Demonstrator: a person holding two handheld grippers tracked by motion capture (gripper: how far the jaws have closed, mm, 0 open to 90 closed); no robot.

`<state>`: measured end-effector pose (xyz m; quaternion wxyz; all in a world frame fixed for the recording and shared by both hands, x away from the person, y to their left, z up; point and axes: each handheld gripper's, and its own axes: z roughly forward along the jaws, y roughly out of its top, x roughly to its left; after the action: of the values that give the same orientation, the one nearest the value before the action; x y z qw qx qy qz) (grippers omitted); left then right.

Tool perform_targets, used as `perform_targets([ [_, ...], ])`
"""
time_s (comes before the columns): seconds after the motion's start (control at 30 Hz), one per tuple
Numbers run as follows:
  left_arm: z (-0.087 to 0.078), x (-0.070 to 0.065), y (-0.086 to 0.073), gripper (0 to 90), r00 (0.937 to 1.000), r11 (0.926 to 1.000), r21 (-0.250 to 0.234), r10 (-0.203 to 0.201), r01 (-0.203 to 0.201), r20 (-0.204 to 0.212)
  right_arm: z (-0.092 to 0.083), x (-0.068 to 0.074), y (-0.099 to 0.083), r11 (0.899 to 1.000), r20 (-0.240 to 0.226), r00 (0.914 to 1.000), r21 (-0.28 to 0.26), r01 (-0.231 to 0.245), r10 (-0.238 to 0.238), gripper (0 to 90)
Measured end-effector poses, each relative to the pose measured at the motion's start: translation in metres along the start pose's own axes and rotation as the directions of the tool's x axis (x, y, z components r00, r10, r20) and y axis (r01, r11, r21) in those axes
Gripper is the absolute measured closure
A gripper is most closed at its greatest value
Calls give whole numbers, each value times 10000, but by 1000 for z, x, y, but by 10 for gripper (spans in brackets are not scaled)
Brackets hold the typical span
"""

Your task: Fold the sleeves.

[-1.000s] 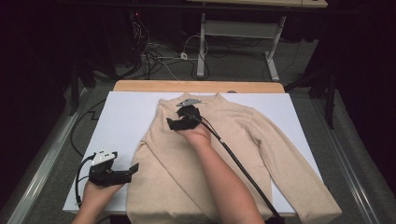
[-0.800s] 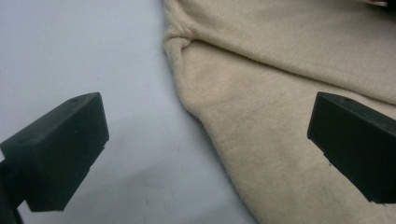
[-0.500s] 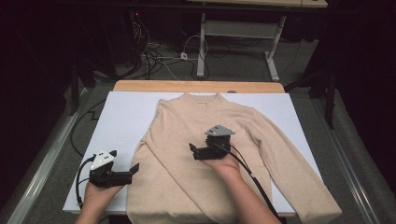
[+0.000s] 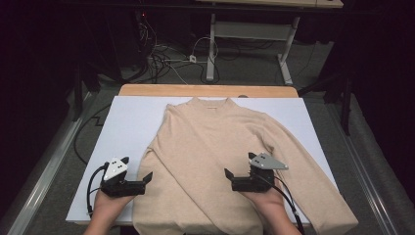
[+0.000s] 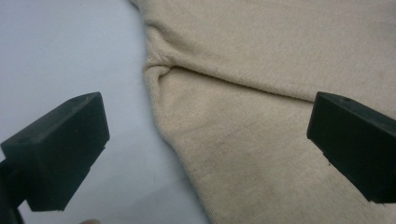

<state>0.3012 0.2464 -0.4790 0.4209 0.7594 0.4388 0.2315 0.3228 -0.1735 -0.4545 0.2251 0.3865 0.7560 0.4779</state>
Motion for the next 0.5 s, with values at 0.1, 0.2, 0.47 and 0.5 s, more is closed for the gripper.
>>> perform_targets([
  [0.1,3,-2,1,0,9999,9999,32,148,-149,22,-13,-4,-6,10000,61,10000,-55,13,-13,0],
  [0.2,6,-3,1,0,9998,9998,114,171,-172,95,-26,-8,-12,9999,222,9997,-94,51,-49,0],
  [0.47,3,2,4,0,9996,9998,-86,-198,200,185,-58,-26,-30,9995,545,9983,-263,-179,193,0],
  [0.5,2,3,5,0,9995,9995,-138,-265,267,171,-62,-29,-33,9994,625,9978,-259,-214,230,0],
])
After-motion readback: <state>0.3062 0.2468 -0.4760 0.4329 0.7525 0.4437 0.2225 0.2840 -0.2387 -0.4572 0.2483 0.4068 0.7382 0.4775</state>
